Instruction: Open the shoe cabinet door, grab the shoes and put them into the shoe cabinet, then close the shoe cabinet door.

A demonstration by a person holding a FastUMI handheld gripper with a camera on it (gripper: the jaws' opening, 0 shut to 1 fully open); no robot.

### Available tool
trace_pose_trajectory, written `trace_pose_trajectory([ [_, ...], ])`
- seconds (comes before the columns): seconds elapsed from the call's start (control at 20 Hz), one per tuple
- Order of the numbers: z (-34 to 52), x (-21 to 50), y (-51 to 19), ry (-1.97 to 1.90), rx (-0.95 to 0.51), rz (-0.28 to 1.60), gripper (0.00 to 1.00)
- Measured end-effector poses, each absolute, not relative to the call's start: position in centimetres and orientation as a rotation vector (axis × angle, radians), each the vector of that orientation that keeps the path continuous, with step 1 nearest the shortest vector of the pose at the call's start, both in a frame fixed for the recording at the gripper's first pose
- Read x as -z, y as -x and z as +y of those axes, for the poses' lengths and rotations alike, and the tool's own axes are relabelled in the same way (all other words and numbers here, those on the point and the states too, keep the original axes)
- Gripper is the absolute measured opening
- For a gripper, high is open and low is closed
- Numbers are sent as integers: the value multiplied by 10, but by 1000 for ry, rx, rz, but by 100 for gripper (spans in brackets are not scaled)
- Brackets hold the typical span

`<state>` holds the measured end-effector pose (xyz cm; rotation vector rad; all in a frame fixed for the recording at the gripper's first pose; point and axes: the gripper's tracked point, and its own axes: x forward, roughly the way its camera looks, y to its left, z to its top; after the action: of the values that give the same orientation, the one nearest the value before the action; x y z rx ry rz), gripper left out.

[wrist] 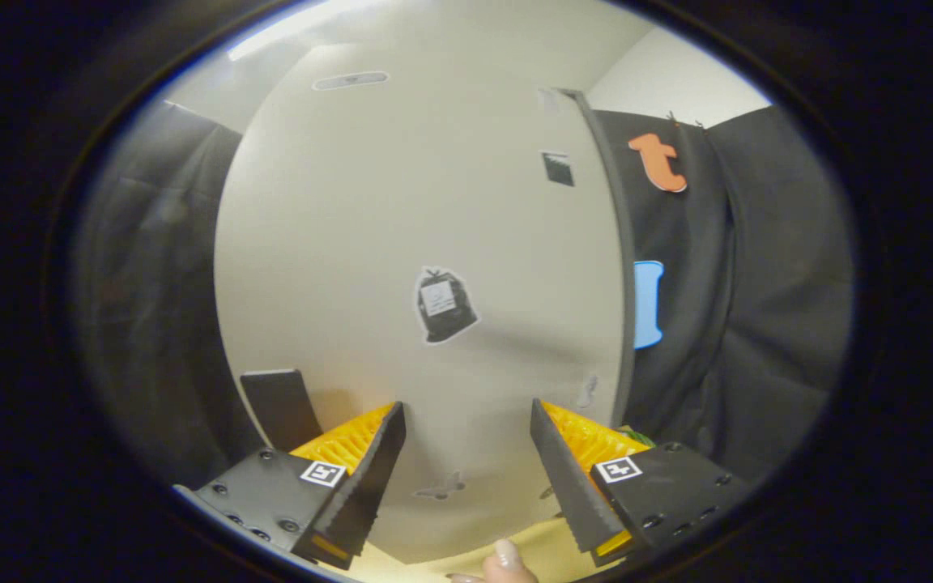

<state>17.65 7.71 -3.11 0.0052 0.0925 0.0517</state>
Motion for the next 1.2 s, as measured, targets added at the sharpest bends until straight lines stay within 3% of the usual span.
trace_pose_trajectory([
  [0.65,135,44,-232,20,-17,73,95],
  [1.2,143,43,-235,59,-13,60,95],
])
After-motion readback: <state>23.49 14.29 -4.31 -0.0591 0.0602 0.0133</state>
